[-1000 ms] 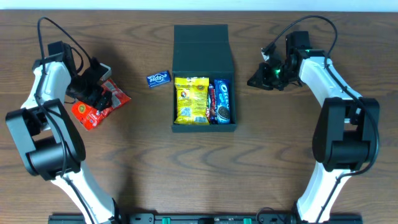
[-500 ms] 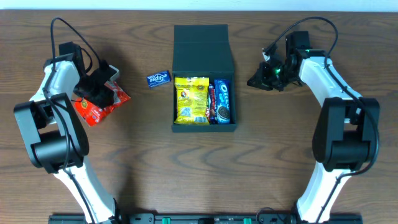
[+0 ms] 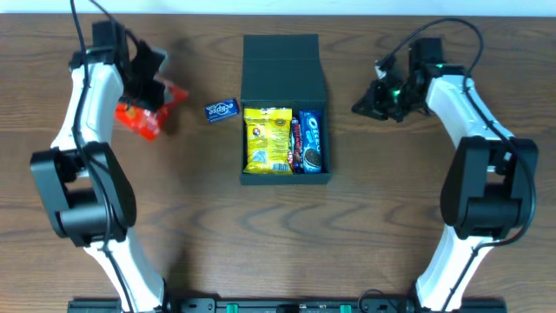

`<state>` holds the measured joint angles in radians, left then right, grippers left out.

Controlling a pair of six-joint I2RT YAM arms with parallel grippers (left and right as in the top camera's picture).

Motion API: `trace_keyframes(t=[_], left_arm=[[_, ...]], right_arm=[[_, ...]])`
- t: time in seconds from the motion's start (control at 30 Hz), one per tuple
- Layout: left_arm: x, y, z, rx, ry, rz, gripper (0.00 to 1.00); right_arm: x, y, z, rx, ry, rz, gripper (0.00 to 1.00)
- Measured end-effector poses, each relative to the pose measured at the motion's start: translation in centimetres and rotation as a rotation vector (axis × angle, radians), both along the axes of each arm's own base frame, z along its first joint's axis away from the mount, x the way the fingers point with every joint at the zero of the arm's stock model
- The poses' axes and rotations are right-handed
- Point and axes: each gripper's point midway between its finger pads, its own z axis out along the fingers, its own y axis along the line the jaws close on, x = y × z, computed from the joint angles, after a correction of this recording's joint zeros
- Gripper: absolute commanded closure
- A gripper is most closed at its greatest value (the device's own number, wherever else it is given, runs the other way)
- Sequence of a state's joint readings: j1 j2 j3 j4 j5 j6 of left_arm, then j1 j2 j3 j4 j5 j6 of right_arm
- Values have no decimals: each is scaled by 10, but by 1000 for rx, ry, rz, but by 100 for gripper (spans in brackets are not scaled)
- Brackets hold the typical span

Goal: Pack container
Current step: 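Carry the red bag into the box and lower it on top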

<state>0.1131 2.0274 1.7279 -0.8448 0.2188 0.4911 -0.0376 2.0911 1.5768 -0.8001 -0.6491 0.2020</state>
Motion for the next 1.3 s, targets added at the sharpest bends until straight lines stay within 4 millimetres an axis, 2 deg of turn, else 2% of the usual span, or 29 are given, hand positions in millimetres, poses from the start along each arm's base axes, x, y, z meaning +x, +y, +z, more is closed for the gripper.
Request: trace_keyframes(t=[0.1, 0.2, 0.37, 0.4, 0.53, 0.57, 0.67, 0.77, 0.87, 0.93, 1.0, 1.07, 1.1, 1.23, 1.3], left_arm=[[8, -44, 45, -66, -92, -5, 70], [6, -106, 76, -161, -140, -23, 71], [-19, -211, 78, -280, -83, -65, 70], [-23, -226, 78, -291, -76, -67, 67], [-53, -286, 70, -308, -18, -4, 67], [-58, -294, 66, -311, -1, 19, 67], [-68, -312, 49, -313, 56, 110, 67], [-76, -323, 23, -302, 122, 207, 71], [-78, -327, 1, -287, 166, 289, 73], [-78, -326, -7, -282, 182, 331, 69], [-77, -325, -11, -281, 190, 358, 51], [-77, -325, -14, -283, 198, 380, 16], [-77, -325, -14, -287, 201, 392, 2], [-78, -327, -13, -306, 213, 407, 4], [-79, -329, -13, -311, 221, 399, 0]], right_arm=[[8, -19, 8, 1, -13, -41, 98], [10, -38, 11, 1, -11, -82, 98], [5, -57, 9, 2, 18, -117, 99], [4, -59, 9, 2, 23, -119, 98], [-1, -64, 8, 0, 35, -118, 98], [-1, -65, 8, 0, 36, -118, 99], [-4, -69, 7, -3, 39, -114, 98], [-5, -72, 7, -6, 37, -107, 99], [-6, -72, 7, -8, 33, -99, 98], [-6, -72, 7, -9, 30, -96, 98], [-6, -72, 7, -11, 25, -89, 99], [-6, -72, 7, -13, 21, -83, 98], [-6, -72, 7, -14, 20, -81, 99], [-6, -72, 7, -17, 12, -72, 99], [-6, -72, 7, -18, 9, -68, 98]])
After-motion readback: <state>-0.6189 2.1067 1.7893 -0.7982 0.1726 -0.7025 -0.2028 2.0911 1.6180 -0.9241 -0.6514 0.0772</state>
